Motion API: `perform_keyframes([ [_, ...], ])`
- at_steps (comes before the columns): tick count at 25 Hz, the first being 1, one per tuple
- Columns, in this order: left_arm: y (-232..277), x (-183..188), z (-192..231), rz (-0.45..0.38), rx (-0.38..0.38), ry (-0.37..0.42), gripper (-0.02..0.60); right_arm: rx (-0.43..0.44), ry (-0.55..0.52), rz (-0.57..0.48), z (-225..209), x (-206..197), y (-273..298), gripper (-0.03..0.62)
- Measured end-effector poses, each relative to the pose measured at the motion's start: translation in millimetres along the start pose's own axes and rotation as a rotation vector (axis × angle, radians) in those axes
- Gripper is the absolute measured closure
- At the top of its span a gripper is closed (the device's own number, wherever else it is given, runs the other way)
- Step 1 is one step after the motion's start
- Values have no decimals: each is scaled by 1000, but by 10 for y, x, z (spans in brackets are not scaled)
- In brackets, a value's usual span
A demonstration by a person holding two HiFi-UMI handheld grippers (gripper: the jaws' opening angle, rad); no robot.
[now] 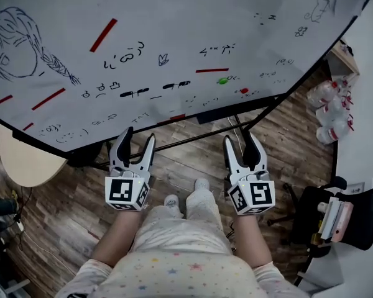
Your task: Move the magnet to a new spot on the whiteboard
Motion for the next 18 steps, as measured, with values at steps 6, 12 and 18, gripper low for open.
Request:
perform_keyframes([
  [6, 228, -8, -86, -4, 90, 3, 357, 58, -14, 2, -352, 17, 261, 371],
  [12, 581, 26, -371, -20, 171, 1, 357, 135, -30, -2, -892, 121, 558, 371],
  [18, 850, 33, -647, -64, 254, 9, 360, 205, -42, -16, -1259, 148, 814, 376],
])
Point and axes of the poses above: the fingertips, and each gripper's own axes: y forward along the fingers, z to its left, x out of its top, the point moved 7 cm from there along -y, backward along the fingers, and after that the axes turned 15 degrees about x, right-handed, at the moved point
